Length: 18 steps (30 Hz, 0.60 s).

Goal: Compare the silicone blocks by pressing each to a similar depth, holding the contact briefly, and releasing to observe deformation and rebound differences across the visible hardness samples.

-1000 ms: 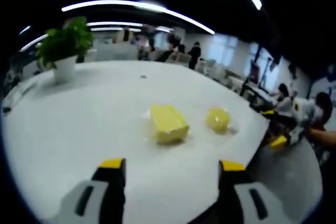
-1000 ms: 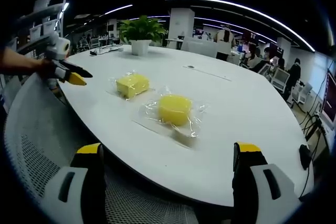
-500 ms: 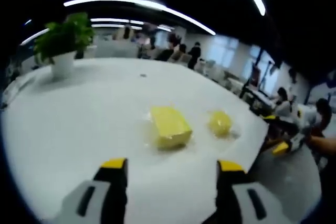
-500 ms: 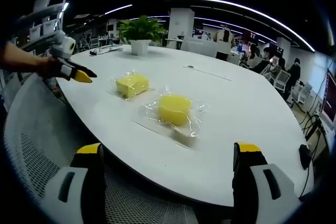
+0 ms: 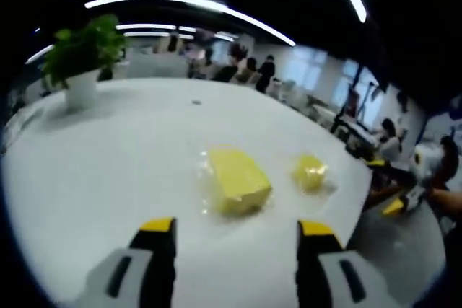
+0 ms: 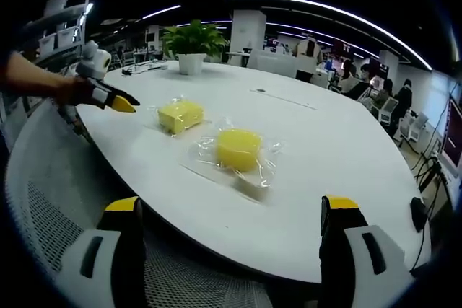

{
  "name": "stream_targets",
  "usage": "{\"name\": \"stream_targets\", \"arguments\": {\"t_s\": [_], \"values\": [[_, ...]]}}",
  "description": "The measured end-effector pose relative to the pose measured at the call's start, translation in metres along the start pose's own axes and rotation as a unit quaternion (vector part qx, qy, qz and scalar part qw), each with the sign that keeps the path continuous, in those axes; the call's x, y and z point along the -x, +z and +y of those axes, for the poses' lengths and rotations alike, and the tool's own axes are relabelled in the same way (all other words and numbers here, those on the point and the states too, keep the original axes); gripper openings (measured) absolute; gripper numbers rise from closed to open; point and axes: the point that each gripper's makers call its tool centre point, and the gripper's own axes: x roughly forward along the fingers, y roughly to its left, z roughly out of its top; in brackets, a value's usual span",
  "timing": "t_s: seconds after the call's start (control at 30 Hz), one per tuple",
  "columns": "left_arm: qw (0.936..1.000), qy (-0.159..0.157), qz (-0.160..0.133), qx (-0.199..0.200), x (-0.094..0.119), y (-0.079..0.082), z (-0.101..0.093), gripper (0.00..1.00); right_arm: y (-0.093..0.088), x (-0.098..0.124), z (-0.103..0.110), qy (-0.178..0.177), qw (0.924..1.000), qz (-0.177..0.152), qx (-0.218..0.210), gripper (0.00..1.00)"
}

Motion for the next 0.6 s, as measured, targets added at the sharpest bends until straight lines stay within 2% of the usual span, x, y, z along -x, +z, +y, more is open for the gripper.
{"name": "stream_targets", "arguments": {"t_s": [0.33, 0.43, 0.6], "values": [[1.0, -0.002, 0.006, -0.001, -0.016, 0.013, 0.012, 0.66, -0.001, 0.0, -0.001, -0.001, 1.0, 0.002, -0.001, 0.96], [0.9999, -0.007, 0.009, 0.008, -0.02, 0.014, 0.014, 0.62, 0.0, 0.0, 0.0, 0.0, 1.0, 0.001, 0.0, 0.96], [0.9997, -0.011, 0.004, 0.021, -0.027, 0.02, 0.015, 0.61, 0.0, -0.001, 0.0, 0.001, 1.0, 0.002, 0.0, 0.96]]}}
